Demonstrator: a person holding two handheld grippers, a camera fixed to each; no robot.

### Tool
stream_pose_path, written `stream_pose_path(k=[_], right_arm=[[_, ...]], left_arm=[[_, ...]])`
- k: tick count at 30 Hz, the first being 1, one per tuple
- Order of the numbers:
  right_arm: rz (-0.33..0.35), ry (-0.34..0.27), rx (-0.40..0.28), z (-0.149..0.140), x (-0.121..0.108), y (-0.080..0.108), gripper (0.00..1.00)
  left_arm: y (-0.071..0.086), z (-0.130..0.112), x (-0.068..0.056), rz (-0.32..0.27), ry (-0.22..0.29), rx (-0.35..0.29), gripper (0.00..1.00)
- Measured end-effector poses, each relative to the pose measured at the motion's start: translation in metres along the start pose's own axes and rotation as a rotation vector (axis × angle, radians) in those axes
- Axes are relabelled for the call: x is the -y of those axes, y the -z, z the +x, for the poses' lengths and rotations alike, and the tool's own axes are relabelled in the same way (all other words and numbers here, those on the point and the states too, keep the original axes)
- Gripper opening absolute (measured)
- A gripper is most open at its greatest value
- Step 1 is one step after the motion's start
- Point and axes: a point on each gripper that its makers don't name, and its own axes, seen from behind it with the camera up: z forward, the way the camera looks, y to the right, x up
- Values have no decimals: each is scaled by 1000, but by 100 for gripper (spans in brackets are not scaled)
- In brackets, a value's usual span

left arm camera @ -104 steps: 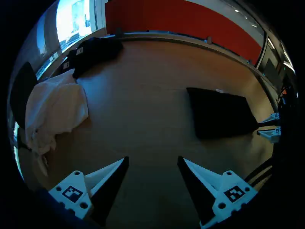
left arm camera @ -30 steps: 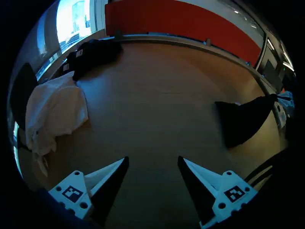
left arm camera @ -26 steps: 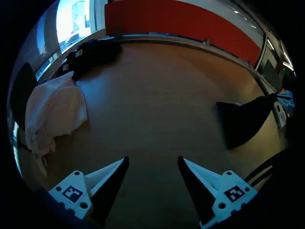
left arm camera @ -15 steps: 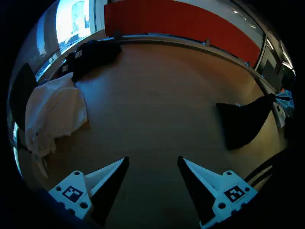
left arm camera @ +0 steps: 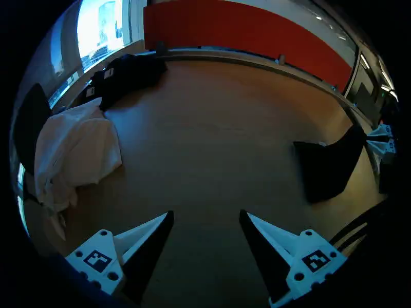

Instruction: Fold towel

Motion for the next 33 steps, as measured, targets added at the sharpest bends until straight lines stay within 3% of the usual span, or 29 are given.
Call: stream_pose_path(k=[9,26,32,33], right_arm=[[63,9,13,3,29,-21,6],[144,19,37,-1,65,-37,6],[134,8,58,-8,65,-39,66],[132,4,59,-9,65,-38,66]], left_arm=[[3,-2,9,9,14,-2,94],[5,-10,21,25,31,6,95],[6,-12,23,31,31,9,94],[6,-12,23,31,31,9,94]])
